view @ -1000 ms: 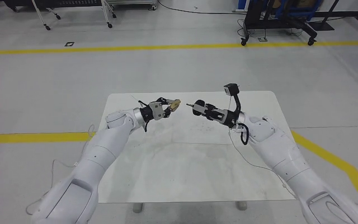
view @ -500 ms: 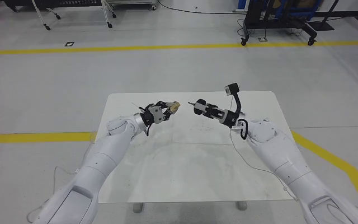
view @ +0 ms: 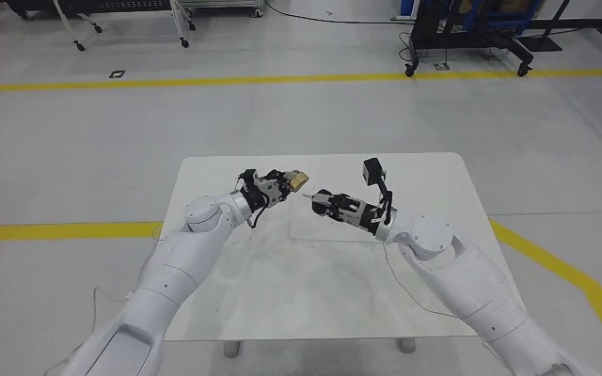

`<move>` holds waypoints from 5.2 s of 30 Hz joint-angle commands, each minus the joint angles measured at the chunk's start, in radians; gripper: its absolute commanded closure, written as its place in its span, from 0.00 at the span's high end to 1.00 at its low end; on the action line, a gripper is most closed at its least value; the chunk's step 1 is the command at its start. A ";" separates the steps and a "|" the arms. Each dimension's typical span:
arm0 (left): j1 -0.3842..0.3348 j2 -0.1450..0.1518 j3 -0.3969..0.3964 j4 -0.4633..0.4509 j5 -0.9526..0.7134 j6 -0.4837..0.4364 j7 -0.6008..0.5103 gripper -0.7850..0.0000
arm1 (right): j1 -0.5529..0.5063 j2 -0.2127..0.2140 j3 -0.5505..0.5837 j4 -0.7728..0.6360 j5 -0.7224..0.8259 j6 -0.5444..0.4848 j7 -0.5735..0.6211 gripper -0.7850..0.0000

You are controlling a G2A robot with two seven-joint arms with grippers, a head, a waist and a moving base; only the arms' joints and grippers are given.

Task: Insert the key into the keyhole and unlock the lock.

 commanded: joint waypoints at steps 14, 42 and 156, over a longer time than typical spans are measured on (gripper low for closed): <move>0.057 0.008 -0.034 -0.101 0.095 0.005 0.060 0.00 | 0.035 -0.042 -0.033 0.117 0.042 -0.042 -0.048 0.00; 0.099 -0.001 -0.066 -0.155 0.215 -0.078 0.134 0.00 | 0.023 -0.079 -0.003 0.165 0.005 -0.072 -0.094 0.00; 0.164 -0.071 -0.130 -0.204 0.399 -0.280 0.288 0.00 | -0.144 -0.287 -0.055 0.040 -0.502 -0.050 -0.826 0.00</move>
